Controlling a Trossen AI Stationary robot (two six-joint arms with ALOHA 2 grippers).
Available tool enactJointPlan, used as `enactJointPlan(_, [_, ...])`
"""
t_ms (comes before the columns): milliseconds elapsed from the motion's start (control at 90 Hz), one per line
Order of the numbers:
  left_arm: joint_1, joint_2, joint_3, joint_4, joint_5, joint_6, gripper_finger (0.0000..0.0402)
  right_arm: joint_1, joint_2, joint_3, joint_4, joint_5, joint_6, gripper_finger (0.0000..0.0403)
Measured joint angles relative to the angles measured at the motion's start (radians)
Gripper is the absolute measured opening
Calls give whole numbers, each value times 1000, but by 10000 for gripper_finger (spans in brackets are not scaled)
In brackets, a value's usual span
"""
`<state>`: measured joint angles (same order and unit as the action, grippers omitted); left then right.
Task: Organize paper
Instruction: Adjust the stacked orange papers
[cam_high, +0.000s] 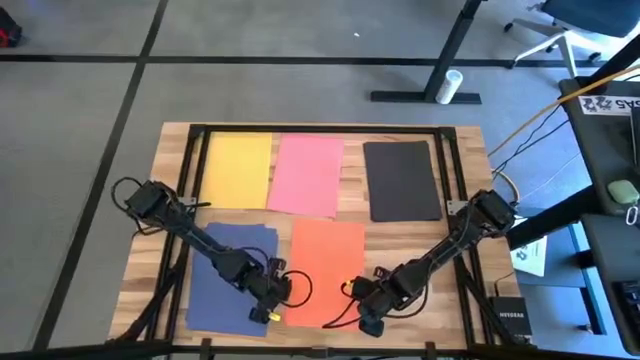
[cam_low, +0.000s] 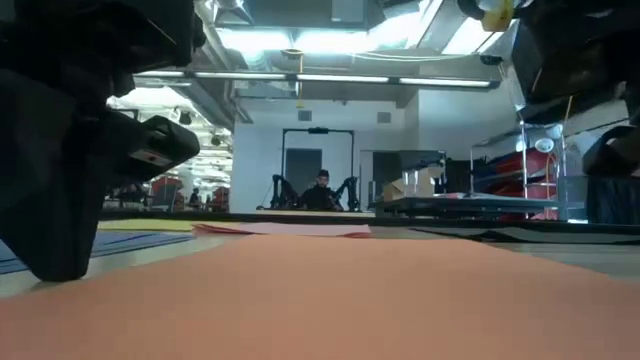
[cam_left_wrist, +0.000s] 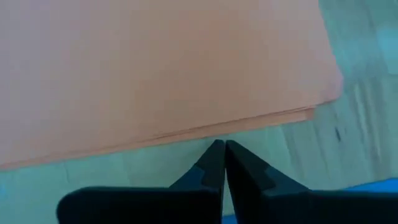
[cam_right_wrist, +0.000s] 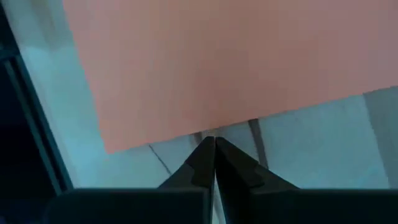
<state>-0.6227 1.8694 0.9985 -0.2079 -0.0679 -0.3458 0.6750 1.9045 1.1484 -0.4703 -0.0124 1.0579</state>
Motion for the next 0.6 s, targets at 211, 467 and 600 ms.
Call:
enactJointPlan(211, [0,2,0,11,2,-11,0,0,-6,-44,43,-13,40,0])
enactJointPlan(467, [-1,2,0,22,2,-17,0,-1,-6,-57,78,3,30,0])
enactJointPlan(600, [-1,3,0,26,2,-19,0,-6,-5,-58,79,4,17,0])
